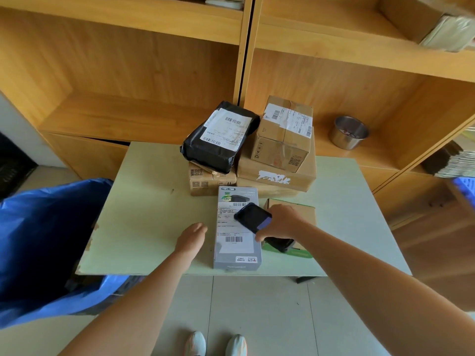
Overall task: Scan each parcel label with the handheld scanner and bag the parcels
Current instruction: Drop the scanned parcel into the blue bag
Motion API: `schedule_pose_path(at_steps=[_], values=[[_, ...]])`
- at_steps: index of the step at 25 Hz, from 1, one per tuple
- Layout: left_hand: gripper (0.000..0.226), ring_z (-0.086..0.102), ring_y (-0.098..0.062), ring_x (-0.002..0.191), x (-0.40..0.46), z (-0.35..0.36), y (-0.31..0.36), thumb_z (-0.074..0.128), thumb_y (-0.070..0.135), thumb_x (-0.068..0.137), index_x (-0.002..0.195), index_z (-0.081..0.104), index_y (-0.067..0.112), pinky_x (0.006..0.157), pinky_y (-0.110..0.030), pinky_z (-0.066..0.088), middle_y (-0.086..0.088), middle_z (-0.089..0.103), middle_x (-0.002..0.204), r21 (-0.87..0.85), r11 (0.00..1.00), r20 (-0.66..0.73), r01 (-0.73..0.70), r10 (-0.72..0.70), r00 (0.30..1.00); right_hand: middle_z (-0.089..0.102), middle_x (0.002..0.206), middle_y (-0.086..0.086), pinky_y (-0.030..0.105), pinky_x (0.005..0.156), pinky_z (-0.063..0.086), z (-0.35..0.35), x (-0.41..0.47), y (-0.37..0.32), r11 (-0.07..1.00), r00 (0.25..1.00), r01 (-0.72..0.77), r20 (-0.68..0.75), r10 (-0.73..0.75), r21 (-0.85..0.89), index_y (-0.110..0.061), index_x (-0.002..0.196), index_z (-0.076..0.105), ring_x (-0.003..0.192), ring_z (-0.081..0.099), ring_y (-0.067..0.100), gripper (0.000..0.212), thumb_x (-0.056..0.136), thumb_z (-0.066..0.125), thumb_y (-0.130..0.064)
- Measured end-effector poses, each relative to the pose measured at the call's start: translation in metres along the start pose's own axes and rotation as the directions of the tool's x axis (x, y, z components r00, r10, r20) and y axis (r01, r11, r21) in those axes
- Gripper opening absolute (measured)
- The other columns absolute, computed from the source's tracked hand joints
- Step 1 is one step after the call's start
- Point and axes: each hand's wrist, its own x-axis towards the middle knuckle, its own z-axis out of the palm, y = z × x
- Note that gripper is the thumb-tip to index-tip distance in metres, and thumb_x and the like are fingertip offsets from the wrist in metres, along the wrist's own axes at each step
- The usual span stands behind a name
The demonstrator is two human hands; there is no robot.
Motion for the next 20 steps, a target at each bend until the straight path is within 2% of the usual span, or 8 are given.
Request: schedule_pose_path(at_steps=[2,4,6,9,15,17,19,20], values=[[0.036,0.058,-0.024,0.119,0.001,0.006,0.000,0.052,0.044,0.088,0.121,0.065,0.034,0.106,-0.046,0.045,0.006,0.064,0.128,-0.132,0.991,0.049,0.021,-0.015,0.999,0.069,0.087,0.004,0.026,0.063,0.050,0.018,0.010,0.008,0.917,0.987,-0.159,0.050,0.151,0.367,-0.015,0.095,0.069,0.072,0.064,0.020,0.049,0.064,0.089,-0.047],[0.022,0.063,-0.024,0.111,-0.002,0.014,0.002,0.055,0.041,0.084,0.097,0.072,0.038,0.103,-0.048,0.047,0.008,0.072,0.111,-0.189,0.982,0.115,0.013,0.009,0.993,0.073,0.091,0.007,0.030,0.067,0.054,0.039,0.015,0.011,0.750,0.973,-0.215,0.067,0.223,0.626,-0.014,0.089,0.071,0.075,0.068,0.023,0.042,0.066,0.090,-0.043],[0.021,0.069,-0.024,0.101,-0.008,0.018,0.005,0.053,0.040,0.082,0.086,0.074,0.040,0.098,-0.048,0.051,0.007,0.076,0.095,-0.200,0.980,0.127,-0.015,0.041,0.991,0.077,0.094,0.010,0.037,0.077,0.064,0.055,0.017,0.007,0.617,0.970,-0.206,0.073,0.234,0.760,-0.009,0.092,0.073,0.085,0.074,0.028,0.041,0.068,0.091,-0.036],[0.025,0.069,-0.019,0.094,-0.020,0.010,0.002,0.048,0.039,0.089,0.095,0.072,0.036,0.089,-0.039,0.054,0.008,0.075,0.094,-0.151,0.984,0.045,-0.092,0.100,0.994,0.079,0.096,0.012,0.050,0.083,0.063,0.064,0.017,-0.007,0.535,0.979,-0.160,0.065,0.191,0.830,-0.008,0.095,0.076,0.093,0.075,0.034,0.035,0.071,0.090,-0.029],[0.024,0.068,-0.015,0.090,-0.027,-0.069,-0.042,0.047,0.037,0.093,0.097,0.070,0.032,0.089,-0.039,0.053,0.008,0.074,0.094,-0.207,0.969,-0.120,-0.136,0.113,0.986,0.080,0.092,0.007,0.050,0.085,0.063,0.086,0.008,-0.093,0.549,0.994,-0.095,0.048,0.098,0.831,-0.011,0.095,0.076,0.096,0.075,0.032,0.029,0.074,0.088,-0.027],[0.026,0.066,-0.015,0.087,-0.027,-0.105,-0.058,0.045,0.035,0.095,0.095,0.070,0.029,0.081,-0.034,0.052,0.007,0.073,0.092,-0.198,0.968,-0.166,-0.155,0.122,0.979,0.080,0.092,0.006,0.050,0.086,0.062,0.098,0.009,-0.133,0.556,0.996,-0.087,0.050,0.080,0.827,-0.013,0.095,0.078,0.095,0.075,0.032,0.030,0.071,0.089,-0.027],[0.028,0.063,-0.017,0.084,-0.031,-0.151,-0.079,0.041,0.035,0.096,0.086,0.066,0.027,0.072,-0.033,0.048,0.005,0.070,0.086,-0.192,0.968,-0.201,-0.164,0.125,0.972,0.080,0.091,0.007,0.045,0.086,0.063,0.113,0.007,-0.183,0.566,0.997,-0.081,0.061,0.054,0.821,-0.014,0.093,0.078,0.086,0.075,0.029,0.026,0.071,0.088,-0.025],[0.029,0.062,-0.019,0.084,-0.032,-0.176,-0.091,0.040,0.036,0.096,0.082,0.064,0.027,0.072,-0.034,0.047,0.005,0.069,0.084,-0.208,0.965,-0.226,-0.160,0.111,0.968,0.079,0.090,0.007,0.041,0.080,0.064,0.121,0.006,-0.212,0.587,0.997,-0.070,0.067,0.028,0.807,-0.014,0.093,0.078,0.078,0.073,0.027,0.025,0.073,0.087,-0.025]])
